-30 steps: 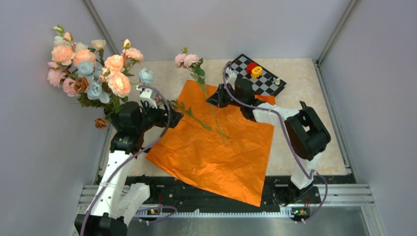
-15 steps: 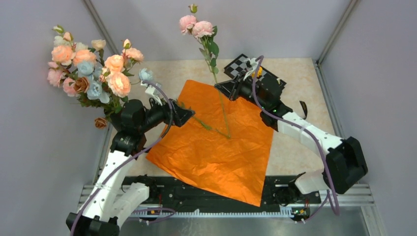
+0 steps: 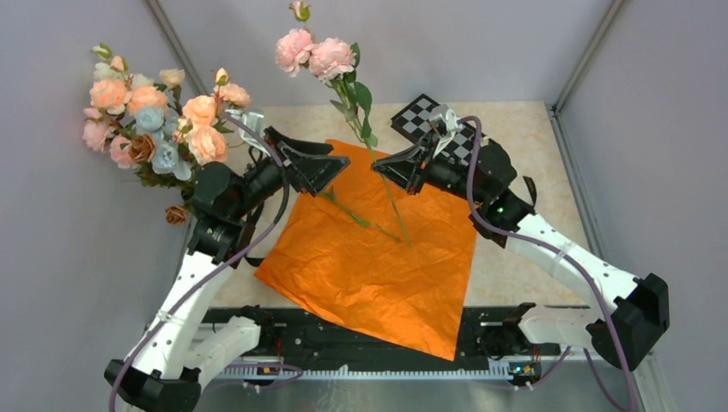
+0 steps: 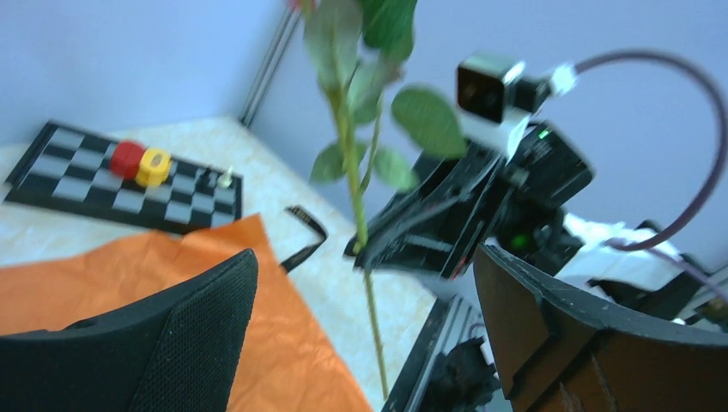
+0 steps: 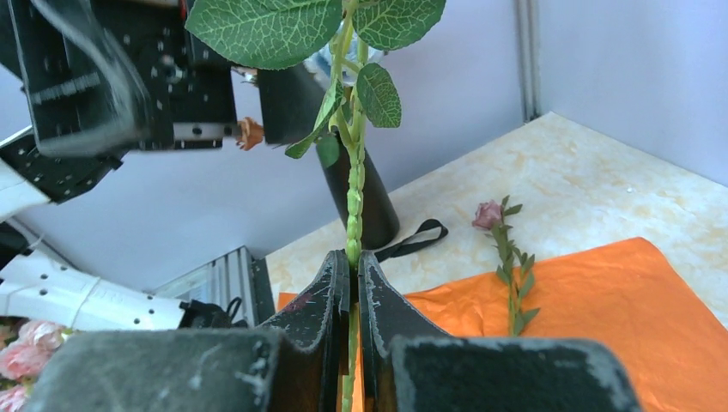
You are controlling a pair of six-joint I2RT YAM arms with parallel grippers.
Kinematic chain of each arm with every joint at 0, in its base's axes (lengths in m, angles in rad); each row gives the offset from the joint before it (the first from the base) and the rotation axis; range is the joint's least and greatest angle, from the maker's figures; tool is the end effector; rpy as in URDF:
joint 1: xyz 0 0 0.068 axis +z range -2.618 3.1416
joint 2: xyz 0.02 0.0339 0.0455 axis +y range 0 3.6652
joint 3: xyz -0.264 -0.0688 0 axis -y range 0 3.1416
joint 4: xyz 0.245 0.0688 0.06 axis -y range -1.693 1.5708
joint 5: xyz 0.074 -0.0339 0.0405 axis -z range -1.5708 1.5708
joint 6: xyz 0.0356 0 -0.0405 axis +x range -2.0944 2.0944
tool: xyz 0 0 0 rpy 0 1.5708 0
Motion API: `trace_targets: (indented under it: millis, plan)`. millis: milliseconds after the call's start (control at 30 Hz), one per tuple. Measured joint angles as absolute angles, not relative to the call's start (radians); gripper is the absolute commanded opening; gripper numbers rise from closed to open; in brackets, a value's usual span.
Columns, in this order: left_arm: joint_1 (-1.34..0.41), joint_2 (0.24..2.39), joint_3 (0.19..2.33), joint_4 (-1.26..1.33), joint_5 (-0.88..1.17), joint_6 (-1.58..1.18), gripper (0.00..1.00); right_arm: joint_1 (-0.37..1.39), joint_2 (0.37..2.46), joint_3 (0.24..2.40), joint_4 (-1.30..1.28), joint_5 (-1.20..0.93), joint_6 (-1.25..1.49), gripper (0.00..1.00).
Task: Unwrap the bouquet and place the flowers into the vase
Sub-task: Pick up the fake flower from the wrapping paper.
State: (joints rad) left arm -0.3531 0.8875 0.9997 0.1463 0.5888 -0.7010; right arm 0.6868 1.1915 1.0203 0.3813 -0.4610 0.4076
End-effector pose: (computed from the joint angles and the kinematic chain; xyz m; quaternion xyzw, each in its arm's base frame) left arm 0.1717 -0.0843 0.4318 0.1254 0.6148 -0.5344 0.5663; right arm 0.2045 0.1882 0.3982 -0.2611 0.5818 0.5165 0.5715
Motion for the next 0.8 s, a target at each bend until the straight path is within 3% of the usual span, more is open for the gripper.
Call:
trace_targets:
  millis: [200, 367, 500, 800]
  plan:
    - [-0.353, 0.950, 1.052, 0.302, 0.595, -0.818, 0.98, 0.731, 1.178, 1.020, 0.349, -0.500, 0.375, 0.00]
    - [-0.353, 1.007, 1.053, 0.359, 0.595, -0.885, 0.72, 0.763, 1.178, 1.020, 0.332, -0.517, 0.362, 0.00]
    - [-0.353, 1.021, 1.053, 0.367, 0.594, -0.916, 0.41, 0.771, 1.178, 1.020, 0.328, -0.517, 0.359, 0.00]
    - [-0.353, 1.014, 1.053, 0.371, 0.582, -0.929, 0.08, 0.771, 1.178, 1.020, 0.329, -0.506, 0.358, 0.00]
